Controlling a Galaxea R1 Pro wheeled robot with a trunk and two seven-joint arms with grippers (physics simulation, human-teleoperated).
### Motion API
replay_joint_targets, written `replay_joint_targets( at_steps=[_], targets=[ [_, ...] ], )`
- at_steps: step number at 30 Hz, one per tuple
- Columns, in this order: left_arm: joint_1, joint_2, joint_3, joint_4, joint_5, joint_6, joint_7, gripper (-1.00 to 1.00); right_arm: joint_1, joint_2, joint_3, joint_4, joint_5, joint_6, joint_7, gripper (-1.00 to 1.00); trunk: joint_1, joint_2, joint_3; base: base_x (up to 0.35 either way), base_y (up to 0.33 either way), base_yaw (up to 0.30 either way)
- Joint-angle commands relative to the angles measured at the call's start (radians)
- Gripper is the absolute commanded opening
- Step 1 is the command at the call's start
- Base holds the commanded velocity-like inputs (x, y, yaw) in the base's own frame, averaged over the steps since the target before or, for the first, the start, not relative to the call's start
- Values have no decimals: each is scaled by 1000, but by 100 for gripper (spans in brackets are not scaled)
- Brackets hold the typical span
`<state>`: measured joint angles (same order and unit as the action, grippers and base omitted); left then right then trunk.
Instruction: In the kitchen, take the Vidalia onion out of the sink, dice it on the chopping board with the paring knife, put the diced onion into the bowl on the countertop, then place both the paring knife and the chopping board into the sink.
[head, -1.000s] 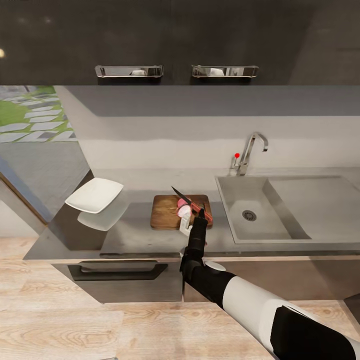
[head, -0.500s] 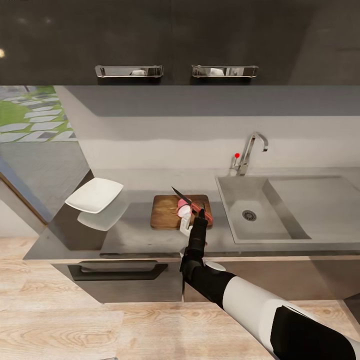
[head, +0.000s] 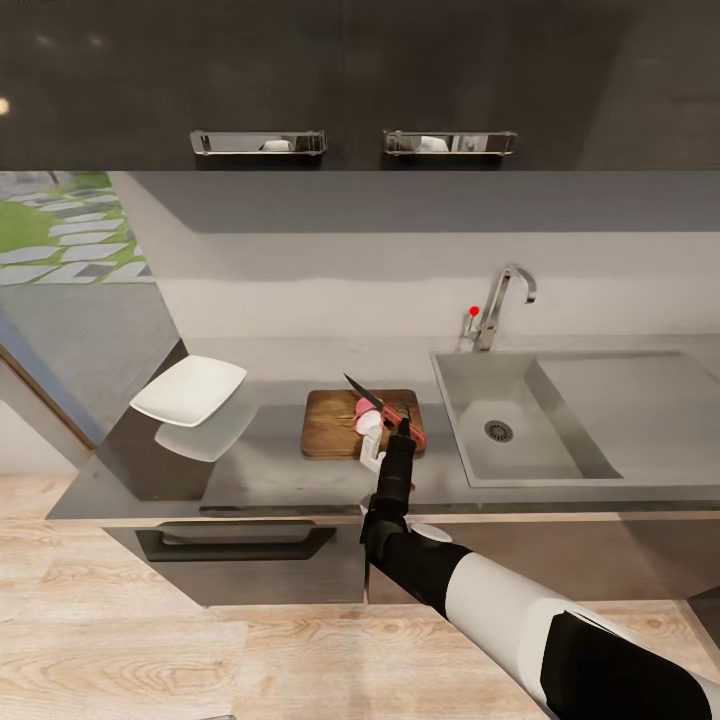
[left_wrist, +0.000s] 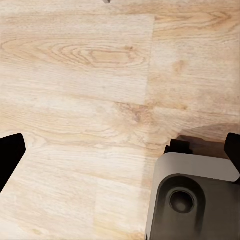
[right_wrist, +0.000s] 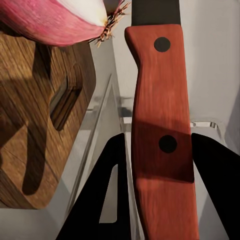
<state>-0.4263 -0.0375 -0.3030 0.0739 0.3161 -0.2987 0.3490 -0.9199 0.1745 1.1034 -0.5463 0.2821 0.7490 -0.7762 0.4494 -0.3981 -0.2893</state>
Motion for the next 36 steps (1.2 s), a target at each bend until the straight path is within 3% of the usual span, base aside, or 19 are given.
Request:
replay_joint_targets(
  at_steps=[1,20,27,36],
  targets=[
    [-2,-1,-8,4,8,-7,1,100,-1,0,4,1,-4,3,-3,-100,1,-2,-2,0,0,0],
    [-2,0,-8,4,8,-7,1,100,-2,0,3,-3,-2,3,-5,-100,1,-2,-2,0,0,0],
    [-2,0,-8,4,8,-7,1,100,-2,0,-44,-158,0,5,-95,-100,1,-2,-2,0,0,0],
    [-2,-3,-8,4,8,-6,1,100,-1,0,-55,-164,-4,10,-101,-100,1,-2,-2,-129,0,0]
  ],
)
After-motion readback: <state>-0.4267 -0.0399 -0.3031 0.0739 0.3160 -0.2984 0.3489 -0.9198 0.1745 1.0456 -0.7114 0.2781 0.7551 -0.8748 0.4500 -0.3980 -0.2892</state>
